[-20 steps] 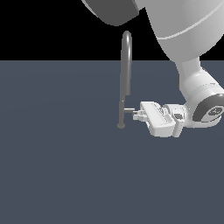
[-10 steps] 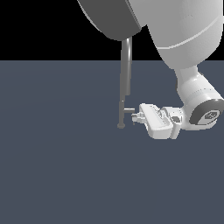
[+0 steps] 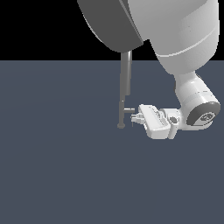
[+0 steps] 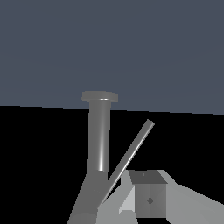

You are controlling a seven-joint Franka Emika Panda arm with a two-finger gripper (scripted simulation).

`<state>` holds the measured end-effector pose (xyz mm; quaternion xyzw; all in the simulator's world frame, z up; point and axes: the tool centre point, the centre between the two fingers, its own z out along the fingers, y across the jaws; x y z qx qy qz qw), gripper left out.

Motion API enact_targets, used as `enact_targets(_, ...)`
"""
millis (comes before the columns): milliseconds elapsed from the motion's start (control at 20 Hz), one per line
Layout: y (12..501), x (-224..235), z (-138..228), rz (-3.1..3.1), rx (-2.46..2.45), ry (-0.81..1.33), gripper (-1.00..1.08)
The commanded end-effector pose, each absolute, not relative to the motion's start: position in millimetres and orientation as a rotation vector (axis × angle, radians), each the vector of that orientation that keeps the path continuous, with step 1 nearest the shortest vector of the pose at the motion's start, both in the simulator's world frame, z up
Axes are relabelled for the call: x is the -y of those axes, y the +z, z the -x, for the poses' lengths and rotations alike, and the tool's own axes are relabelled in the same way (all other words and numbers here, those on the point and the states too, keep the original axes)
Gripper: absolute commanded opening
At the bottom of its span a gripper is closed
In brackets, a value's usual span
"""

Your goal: Turn on the faucet by rotating a designated handle.

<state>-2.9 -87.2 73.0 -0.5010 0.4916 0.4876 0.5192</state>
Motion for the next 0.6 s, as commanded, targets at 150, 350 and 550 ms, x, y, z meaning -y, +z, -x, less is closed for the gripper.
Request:
enact_targets(150,49.1,87.2,-3.4,1.192,-1.207,1.178,-1.0)
enact_targets(350,38.0,87.4,-9.3,1.188,-1.216,1.181,-1.0)
enact_targets(550,29.9,87.7,-13.4,1.185,-1.223,1.184,-1.0)
